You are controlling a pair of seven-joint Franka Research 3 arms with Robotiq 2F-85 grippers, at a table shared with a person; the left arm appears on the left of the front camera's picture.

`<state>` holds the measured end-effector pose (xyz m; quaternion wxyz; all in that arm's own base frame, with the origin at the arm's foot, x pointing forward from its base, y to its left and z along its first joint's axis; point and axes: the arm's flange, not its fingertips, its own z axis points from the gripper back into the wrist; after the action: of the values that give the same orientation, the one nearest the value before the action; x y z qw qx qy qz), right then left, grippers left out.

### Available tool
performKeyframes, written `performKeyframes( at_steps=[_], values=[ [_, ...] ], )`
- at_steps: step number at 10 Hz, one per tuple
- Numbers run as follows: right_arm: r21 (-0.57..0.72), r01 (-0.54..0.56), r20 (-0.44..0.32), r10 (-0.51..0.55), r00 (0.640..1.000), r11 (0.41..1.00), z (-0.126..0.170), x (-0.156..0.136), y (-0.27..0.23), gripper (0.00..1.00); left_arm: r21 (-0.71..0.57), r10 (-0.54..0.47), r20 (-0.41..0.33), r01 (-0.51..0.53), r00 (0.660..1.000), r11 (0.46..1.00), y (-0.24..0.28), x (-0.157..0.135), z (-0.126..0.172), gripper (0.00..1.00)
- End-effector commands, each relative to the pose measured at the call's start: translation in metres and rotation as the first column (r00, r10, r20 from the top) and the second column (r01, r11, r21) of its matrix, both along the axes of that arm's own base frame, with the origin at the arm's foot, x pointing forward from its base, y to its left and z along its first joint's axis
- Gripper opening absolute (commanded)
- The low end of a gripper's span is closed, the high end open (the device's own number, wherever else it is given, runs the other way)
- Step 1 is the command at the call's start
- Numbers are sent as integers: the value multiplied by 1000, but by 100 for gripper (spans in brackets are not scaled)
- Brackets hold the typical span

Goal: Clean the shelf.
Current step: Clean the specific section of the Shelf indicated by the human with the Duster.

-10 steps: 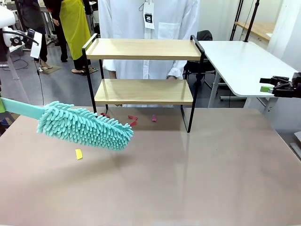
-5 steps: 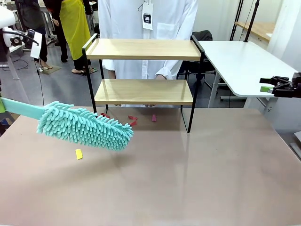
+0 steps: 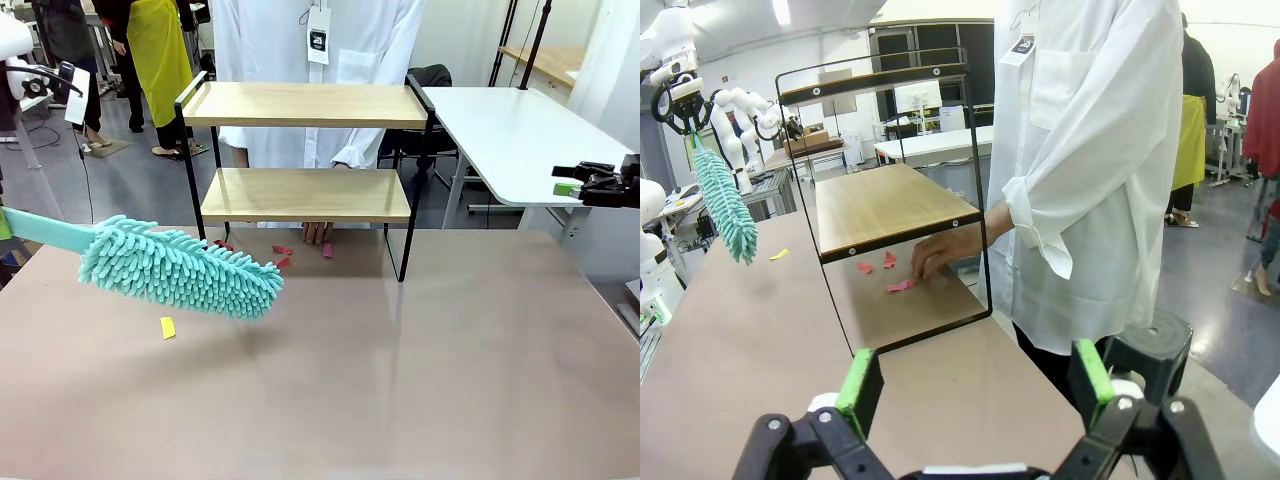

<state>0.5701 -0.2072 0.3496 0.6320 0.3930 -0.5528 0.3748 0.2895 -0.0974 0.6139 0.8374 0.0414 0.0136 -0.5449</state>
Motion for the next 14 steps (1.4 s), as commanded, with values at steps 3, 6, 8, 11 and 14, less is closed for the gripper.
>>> performKeyframes(
  at_steps=[3, 6, 8, 11, 14],
  values=[
    [-2, -2, 3, 2, 1000, 1000, 2, 0, 3, 100, 2, 1, 6, -1, 1000, 1000, 1, -1, 1, 13],
    [-2, -2, 3, 2, 1000, 1000, 2, 0, 3, 100, 2, 1, 6, -1, 1000, 1000, 1, -1, 1, 13],
    [-2, -2, 3, 2, 1000, 1000, 2, 0, 3, 100, 2, 1, 6, -1, 1000, 1000, 1, -1, 1, 13],
    [-2, -2, 3, 2, 1000, 1000, 2, 0, 3, 100, 2, 1, 6, -1, 1000, 1000, 1, -1, 1, 13],
    [-2, -2, 3, 2, 1000, 1000, 2, 0, 3, 100, 2, 1, 6, -1, 1000, 1000, 1, -1, 1, 13]
  ],
)
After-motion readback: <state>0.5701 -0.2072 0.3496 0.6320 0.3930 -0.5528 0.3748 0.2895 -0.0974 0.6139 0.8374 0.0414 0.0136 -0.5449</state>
